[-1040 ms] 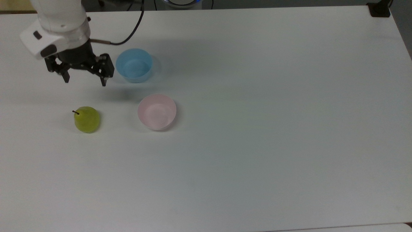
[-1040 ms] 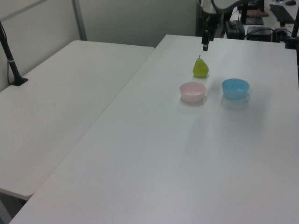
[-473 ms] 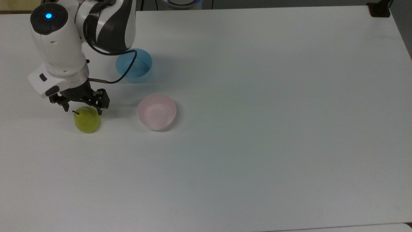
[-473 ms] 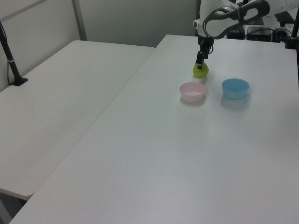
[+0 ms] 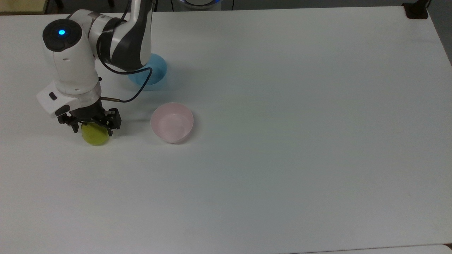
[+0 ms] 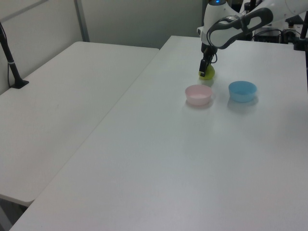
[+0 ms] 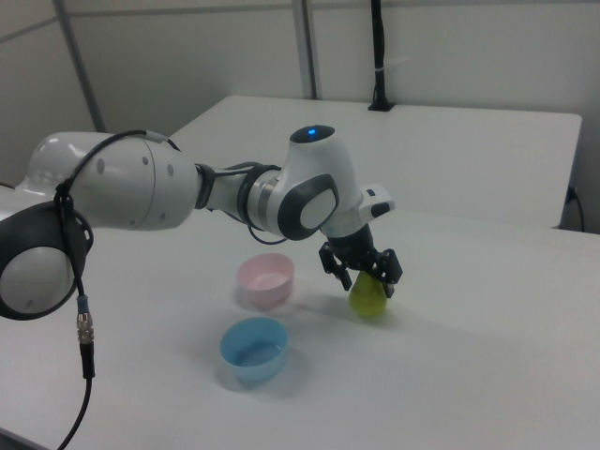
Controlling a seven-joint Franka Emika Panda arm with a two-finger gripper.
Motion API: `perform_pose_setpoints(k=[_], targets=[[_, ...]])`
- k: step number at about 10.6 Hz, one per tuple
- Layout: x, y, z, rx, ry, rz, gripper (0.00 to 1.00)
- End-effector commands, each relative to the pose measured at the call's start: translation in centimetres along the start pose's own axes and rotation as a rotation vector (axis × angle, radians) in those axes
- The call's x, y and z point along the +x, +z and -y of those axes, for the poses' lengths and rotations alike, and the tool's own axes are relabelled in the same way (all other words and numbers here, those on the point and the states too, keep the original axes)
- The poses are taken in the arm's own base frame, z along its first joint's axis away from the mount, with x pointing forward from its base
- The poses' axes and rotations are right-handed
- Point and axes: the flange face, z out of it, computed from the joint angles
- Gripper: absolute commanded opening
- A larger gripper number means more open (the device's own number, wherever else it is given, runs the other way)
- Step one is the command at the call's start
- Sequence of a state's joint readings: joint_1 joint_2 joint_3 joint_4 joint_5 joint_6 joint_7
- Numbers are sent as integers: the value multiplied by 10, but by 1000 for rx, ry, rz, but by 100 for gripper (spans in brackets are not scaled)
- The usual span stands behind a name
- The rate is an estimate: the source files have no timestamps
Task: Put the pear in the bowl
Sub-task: 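Close the gripper around the green pear, then lift the pear and carry it over the pink bowl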
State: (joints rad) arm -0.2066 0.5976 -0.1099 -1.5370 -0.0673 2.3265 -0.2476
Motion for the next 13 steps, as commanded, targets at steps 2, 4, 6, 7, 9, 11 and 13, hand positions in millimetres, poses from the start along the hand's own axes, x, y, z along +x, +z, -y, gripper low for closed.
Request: perform_pose_setpoints(k=[2,4,6,7,9,11,13], targets=[[2,1,-3,-7,-25,-21,50],[3,-7,-4,-8,-20,-27,31],[2,-30,-12,-11,-8,-38,30],[-1,-44,-14,-8,-3,-31,30],[-9,-77,-16,-1,9,-23,30],[-13,-109,-6,19,4,2,30],[-17,-137,20,42,-7,15,30]])
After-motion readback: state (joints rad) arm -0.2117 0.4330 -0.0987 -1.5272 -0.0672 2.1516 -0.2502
